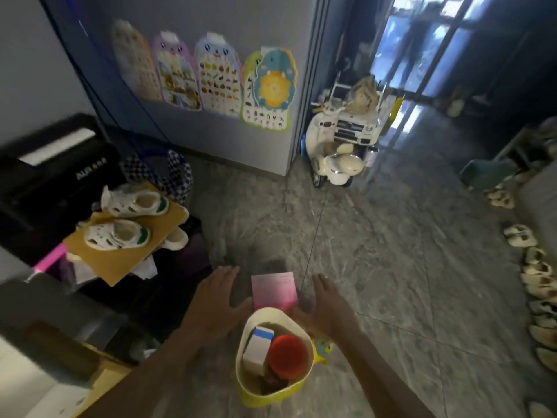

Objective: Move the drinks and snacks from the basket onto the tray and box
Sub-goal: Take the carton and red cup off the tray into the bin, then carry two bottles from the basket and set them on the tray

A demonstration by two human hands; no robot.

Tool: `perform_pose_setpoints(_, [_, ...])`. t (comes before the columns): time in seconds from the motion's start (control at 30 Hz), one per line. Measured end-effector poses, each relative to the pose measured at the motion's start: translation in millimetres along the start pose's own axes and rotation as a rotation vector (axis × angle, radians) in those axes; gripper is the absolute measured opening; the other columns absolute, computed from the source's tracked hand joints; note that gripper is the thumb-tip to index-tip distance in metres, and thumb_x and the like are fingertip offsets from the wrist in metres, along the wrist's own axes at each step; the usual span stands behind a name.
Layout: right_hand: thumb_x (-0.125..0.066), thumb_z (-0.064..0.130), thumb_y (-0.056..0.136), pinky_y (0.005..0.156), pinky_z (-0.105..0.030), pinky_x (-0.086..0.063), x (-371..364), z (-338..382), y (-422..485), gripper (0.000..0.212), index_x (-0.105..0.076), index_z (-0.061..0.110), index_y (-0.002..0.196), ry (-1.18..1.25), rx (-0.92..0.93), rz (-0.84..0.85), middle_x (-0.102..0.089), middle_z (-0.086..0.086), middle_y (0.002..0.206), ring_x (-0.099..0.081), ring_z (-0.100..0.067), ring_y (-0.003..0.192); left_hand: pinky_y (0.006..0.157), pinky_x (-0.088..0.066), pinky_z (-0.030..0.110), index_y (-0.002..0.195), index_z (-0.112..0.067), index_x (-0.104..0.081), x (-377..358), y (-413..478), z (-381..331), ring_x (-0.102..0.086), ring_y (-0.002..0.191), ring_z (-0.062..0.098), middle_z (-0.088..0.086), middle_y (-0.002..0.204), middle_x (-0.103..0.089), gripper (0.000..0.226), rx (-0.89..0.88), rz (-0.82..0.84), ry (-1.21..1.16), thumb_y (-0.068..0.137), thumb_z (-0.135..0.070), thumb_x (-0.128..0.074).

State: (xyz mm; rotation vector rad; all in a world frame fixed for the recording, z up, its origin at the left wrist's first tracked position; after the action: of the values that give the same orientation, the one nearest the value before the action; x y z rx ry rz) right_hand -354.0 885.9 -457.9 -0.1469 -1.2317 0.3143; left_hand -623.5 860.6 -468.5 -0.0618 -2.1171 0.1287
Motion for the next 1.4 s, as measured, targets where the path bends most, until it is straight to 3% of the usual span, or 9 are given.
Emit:
perform_pose_setpoints(0.2, [-0.049, 0.099, 0.072, 0.126, -0.05, -0.032, 154, 75, -28, 0.128, -0.007, 0.028, 0.171, 0.005, 0.057, -0.114, -0.009, 0.002, 0.179, -0.023, -0.029, 0.161, 0.131, -0.016, 0.043, 0.167, -0.026, -0.021, 163, -7, -49, -0.013, 0.162, 0.022, 0.0, 0.174, -0.022, 0.112, -0.136, -0.083, 0.131, 0.08, -0.095, -0.032])
perform_pose_setpoints(0.33, [-0.052, 0.094, 0.072, 0.123, -0.044, -0.037, 230, 124, -47, 0.127, -0.014, 0.024, 0.171, -0.008, 0.195, -0.151, -0.015, 0.001, 0.178, -0.034, -0.028, 0.157, 0.129, -0.022, 0.045, 0.164, -0.029, -0.03, 253, -20, -65, -0.017, 0.161, 0.02, -0.004, 0.175, -0.019, 0.103, -0.133, -0.119, 0.183, 0.083, -0.091, -0.043])
perform_pose_setpoints(0.47, [-0.055, 0.093, 0.074, 0.126, -0.04, -0.035, 276, 172, -62, 0.122, -0.022, 0.025, 0.169, 0.0, 0.365, -0.209, -0.024, 0.002, 0.175, -0.034, -0.022, 0.157, 0.128, -0.025, 0.045, 0.167, -0.032, -0.022, 321, -58, -74, -0.024, 0.159, 0.019, -0.005, 0.174, -0.022, 0.108, -0.084, -0.204, 0.174, 0.079, -0.091, -0.042])
perform_pose_setpoints(0.6, [-0.052, 0.094, 0.076, 0.127, -0.04, -0.032, 294, 221, -68, 0.125, -0.017, 0.02, 0.17, -0.046, 0.514, -0.215, -0.025, -0.002, 0.175, -0.03, -0.025, 0.158, 0.127, -0.027, 0.044, 0.167, -0.032, -0.023, 362, -112, -68, -0.032, 0.155, 0.02, -0.005, 0.172, -0.027, 0.11, -0.002, -0.313, 0.228, 0.077, -0.093, -0.039])
perform_pose_setpoints(0.73, [-0.047, 0.102, 0.071, 0.126, -0.048, -0.033, 280, 277, -80, 0.132, -0.015, 0.022, 0.17, -0.039, 0.689, -0.14, -0.019, 0.0, 0.176, -0.026, -0.024, 0.16, 0.124, -0.035, 0.043, 0.166, -0.031, -0.025, 377, -192, -43, -0.042, 0.148, 0.022, -0.002, 0.167, -0.035, 0.1, 0.132, -0.432, 0.274, 0.085, -0.085, -0.045])
perform_pose_setpoints(0.83, [-0.051, 0.099, 0.072, 0.124, -0.049, -0.036, 255, 322, -98, 0.125, -0.021, 0.025, 0.169, -0.056, 0.811, -0.097, -0.023, 0.002, 0.175, -0.03, -0.022, 0.158, 0.126, -0.031, 0.047, 0.167, -0.032, -0.022, 378, -271, -20, -0.037, 0.152, 0.025, -0.001, 0.171, -0.03, 0.099, 0.34, -0.518, 0.296, 0.086, -0.086, -0.041])
perform_pose_setpoints(1.0, [-0.055, 0.093, 0.077, 0.124, -0.05, -0.033, 188, 405, -174, 0.124, -0.01, 0.026, 0.171, -0.1, 0.991, 0.022, -0.011, 0.002, 0.178, -0.025, -0.027, 0.161, 0.125, -0.031, 0.049, 0.167, -0.028, -0.022, 377, -440, 8, -0.035, 0.154, 0.029, 0.003, 0.172, -0.029, 0.104, 0.663, -0.626, 0.314, 0.083, -0.087, -0.036])
perform_pose_setpoints(1.27, [-0.057, 0.087, 0.084, 0.127, -0.041, -0.029, 76, 535, -395, 0.12, -0.015, 0.014, 0.17, -0.16, 1.447, 0.179, -0.017, -0.004, 0.178, -0.024, -0.022, 0.161, 0.122, -0.036, 0.049, 0.166, -0.028, -0.025, 338, -730, 4, -0.04, 0.151, 0.03, 0.005, 0.17, -0.033, 0.107, 1.071, -0.806, 0.346, 0.082, -0.092, -0.033])
perform_pose_setpoints(1.4, [-0.057, 0.084, 0.087, 0.128, -0.042, -0.027, 13, 576, -548, 0.118, -0.013, 0.015, 0.171, -0.19, 1.677, 0.288, -0.013, -0.001, 0.179, -0.019, -0.021, 0.163, 0.121, -0.038, 0.05, 0.165, -0.028, -0.028, 297, -889, -20, -0.043, 0.149, 0.03, 0.005, 0.169, -0.036, 0.103, 1.309, -0.867, 0.338, 0.084, -0.091, -0.035])
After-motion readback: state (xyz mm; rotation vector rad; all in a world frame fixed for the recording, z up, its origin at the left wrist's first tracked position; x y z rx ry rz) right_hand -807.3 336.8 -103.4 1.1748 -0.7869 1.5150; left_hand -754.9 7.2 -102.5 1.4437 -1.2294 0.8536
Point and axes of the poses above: each hand's wrist, its own y-axis towards the middle knuckle, its own x-axis out of the back of the hand, z = x × y, the point moved 5 cm from there along y, towards the middle knuckle
